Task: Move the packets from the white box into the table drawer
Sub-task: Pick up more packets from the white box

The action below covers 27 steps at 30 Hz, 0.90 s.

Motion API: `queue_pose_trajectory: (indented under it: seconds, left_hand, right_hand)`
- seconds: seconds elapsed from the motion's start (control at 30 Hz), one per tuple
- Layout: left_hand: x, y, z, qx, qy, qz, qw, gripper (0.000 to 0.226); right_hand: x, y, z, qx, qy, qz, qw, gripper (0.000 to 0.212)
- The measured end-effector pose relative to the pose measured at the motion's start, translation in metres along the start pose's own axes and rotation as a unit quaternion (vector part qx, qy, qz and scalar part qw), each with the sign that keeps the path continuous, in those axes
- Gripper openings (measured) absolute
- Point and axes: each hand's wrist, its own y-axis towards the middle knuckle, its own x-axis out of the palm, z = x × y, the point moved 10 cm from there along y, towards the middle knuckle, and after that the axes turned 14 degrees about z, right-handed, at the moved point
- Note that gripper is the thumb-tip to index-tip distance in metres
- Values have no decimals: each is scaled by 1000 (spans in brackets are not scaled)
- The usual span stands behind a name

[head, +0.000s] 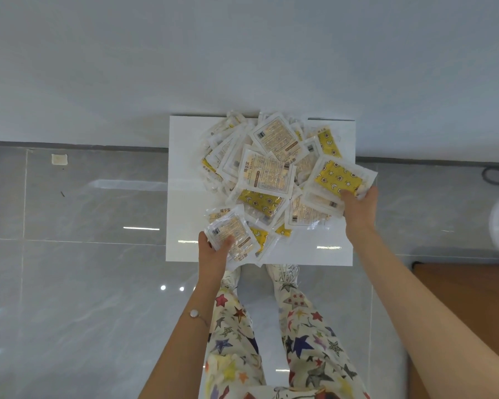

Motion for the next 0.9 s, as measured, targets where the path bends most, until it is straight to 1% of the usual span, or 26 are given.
queue_pose_trajectory:
  seconds: [0.17,0.23,0.33,0.47,0.57,0.73,0.83,0.9]
  left_hand:
    - [-5,-1,9,-9,-20,7,1000,39]
    - [-9,-6,20,-17,-34,14,999,40]
    - [-19,-19,48,-17,-55,18,998,41]
    - [-48,-55,100,-8,-94,14,995,44]
    - [-87,-94,139,20,-131,12,991,39]
    - [-177,-148,173,39,-173,59,982,33]
    - [-236,-167,179,38,-208,92,973,36]
    - [-276,-172,178,36,-228,115,966,41]
  right_hand:
    - [7,-13,-2,62,51,-66,995,42]
    - [9,-27,-12,65,63,-97,991,39]
    - [9,-59,-35,48,49,-141,988,31]
    - [6,-115,-86,-14,9,-198,980,28]
    - [-1,-162,-131,-65,-11,-240,969,31]
    - [-4,-248,-185,-111,-41,-293,949,38]
    - [10,-305,-201,-138,-73,-327,932,50]
    - [26,-347,-207,-161,-89,-355,917,52]
